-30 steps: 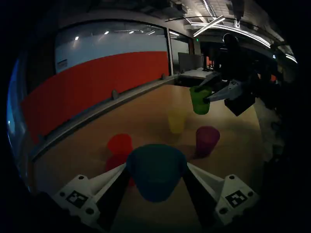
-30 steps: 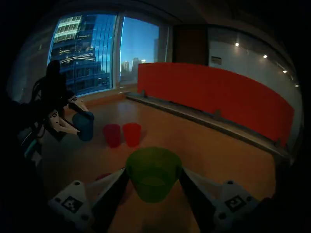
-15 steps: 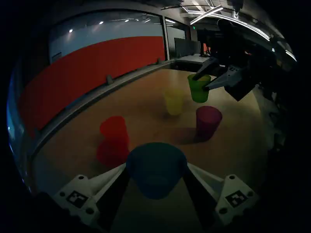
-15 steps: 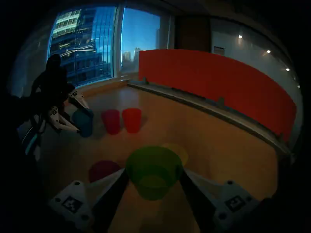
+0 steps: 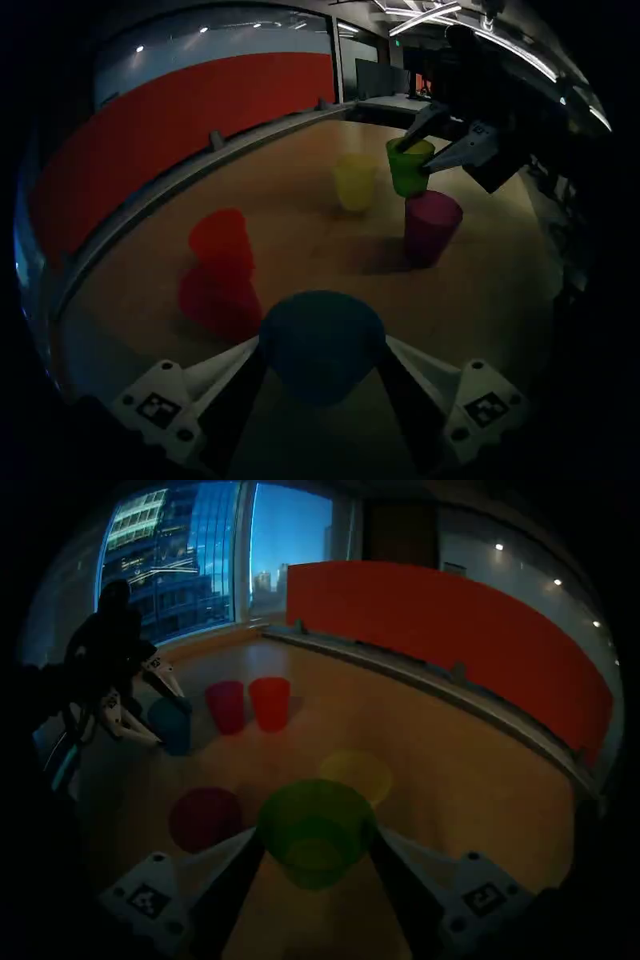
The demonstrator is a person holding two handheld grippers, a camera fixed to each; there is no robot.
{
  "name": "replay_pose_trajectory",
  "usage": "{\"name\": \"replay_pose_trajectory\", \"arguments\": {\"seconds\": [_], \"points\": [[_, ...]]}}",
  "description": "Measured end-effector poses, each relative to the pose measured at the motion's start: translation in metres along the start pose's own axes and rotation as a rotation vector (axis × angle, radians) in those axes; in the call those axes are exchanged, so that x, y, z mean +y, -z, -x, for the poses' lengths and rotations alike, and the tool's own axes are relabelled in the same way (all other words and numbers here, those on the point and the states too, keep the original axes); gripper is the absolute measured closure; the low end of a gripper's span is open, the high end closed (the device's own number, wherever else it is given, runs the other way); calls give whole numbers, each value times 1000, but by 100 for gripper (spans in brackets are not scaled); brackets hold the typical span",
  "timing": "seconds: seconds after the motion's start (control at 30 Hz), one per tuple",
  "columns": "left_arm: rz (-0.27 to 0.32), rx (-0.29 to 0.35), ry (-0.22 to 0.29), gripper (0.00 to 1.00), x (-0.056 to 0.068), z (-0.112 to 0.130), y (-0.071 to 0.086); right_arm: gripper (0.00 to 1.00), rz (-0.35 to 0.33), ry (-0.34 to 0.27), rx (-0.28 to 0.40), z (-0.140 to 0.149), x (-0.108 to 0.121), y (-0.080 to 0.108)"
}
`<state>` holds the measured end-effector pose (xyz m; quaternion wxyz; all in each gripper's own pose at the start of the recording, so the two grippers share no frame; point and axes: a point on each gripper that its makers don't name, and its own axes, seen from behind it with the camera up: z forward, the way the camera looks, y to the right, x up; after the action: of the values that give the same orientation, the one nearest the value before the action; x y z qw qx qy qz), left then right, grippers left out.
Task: Pour water
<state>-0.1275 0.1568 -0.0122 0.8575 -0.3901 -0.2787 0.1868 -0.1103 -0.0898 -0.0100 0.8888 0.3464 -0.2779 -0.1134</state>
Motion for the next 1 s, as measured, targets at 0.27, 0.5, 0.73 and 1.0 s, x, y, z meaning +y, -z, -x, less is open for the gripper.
{"name": "replay_pose_trajectory", "arguments": {"seconds": [0.27,0.5,0.73,1.0], "points": [[12,-22,10,13,0,8,-8,9,-6,-6,-16,8,-1,-6],[15,-15,18,13,0,10,-7,9,-12,-11,-30,17,-4,-12],[13,-19,21,13,-1,16,-3,8,-16,-15,-41,26,-8,-16],[5,-27,32,13,-4,22,-1,8,-13,-2,-48,33,-12,-19]]}}
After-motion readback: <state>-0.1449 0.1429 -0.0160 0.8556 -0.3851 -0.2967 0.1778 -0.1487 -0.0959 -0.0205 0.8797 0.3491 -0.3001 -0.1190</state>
